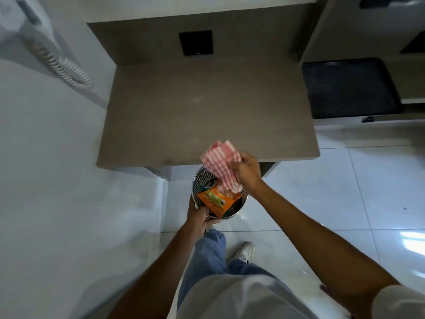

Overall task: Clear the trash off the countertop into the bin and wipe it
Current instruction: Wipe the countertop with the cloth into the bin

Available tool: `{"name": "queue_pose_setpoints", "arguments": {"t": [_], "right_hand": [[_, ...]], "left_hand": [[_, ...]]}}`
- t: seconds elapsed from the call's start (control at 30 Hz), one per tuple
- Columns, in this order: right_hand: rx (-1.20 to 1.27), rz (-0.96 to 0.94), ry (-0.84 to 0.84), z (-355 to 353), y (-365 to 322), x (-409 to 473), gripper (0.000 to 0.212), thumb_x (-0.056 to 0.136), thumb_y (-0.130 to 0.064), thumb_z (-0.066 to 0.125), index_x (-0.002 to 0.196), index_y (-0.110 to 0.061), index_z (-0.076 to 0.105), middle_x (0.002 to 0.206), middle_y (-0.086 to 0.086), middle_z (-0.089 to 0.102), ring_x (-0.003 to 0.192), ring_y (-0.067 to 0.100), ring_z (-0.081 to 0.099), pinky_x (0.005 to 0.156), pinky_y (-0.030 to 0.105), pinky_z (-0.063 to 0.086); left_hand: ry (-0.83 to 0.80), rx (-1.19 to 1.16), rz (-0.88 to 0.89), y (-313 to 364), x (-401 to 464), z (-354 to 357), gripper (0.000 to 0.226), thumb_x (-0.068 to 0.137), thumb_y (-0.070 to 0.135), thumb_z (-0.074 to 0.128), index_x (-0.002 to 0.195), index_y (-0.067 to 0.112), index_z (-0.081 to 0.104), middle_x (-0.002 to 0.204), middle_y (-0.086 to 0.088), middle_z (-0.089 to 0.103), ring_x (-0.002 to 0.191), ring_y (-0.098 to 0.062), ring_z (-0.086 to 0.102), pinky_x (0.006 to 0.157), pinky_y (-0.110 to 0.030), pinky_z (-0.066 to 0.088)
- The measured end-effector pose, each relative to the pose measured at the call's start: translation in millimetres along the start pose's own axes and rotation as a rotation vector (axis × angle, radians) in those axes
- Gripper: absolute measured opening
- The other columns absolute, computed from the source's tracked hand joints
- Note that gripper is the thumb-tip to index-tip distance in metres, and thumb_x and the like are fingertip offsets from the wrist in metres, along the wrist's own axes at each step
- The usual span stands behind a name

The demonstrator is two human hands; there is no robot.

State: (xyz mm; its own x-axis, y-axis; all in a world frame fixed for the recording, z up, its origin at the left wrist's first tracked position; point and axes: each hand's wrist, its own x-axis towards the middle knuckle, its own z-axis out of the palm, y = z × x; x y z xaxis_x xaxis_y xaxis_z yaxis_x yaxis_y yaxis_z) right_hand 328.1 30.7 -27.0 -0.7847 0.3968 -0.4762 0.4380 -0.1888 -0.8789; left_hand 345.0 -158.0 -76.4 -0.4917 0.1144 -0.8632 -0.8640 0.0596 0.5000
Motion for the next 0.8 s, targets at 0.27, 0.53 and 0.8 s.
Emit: {"name": "queue_pose_setpoints", "arguments": {"t": [0.27,0.53,0.8], "right_hand": [[0.131,0.193,0.442,-120.5,-49.8,84.4,0.025,0.096,-0.004,0.059,0.119,0.001,0.069,0.120,0.021,0.075,0.109,0.035,0.074,0.094,0.050,0.062],[-0.891,-0.315,0.729,-163.4,-19.2,82.6,0.045,0.094,-0.027,0.064,0.135,-0.009,0.060,0.138,0.017,0.057,0.122,0.035,0.052,0.101,0.046,0.044],[-1.004,-0.179,0.056,-159.7,111.0,18.7,0.050,0.096,-0.028,0.063,0.142,-0.012,0.055,0.144,0.014,0.058,0.129,0.035,0.057,0.108,0.046,0.048]], "left_hand": [[-0.054,0.142,-0.090,-1.9,15.5,55.4,0.057,0.102,0.001,0.049,0.149,0.032,0.040,0.147,-0.018,0.055,0.125,-0.048,0.061,0.085,-0.072,0.057],[-0.073,0.184,-0.183,1.2,43.0,100.8,0.062,0.101,0.014,0.061,0.154,0.035,0.035,0.148,-0.023,0.054,0.122,-0.051,0.063,0.091,-0.070,0.057],[0.029,0.182,-0.154,-31.4,81.1,126.9,0.066,0.098,-0.010,0.050,0.150,0.028,0.044,0.149,-0.024,0.054,0.132,-0.052,0.055,0.095,-0.071,0.054]]}}
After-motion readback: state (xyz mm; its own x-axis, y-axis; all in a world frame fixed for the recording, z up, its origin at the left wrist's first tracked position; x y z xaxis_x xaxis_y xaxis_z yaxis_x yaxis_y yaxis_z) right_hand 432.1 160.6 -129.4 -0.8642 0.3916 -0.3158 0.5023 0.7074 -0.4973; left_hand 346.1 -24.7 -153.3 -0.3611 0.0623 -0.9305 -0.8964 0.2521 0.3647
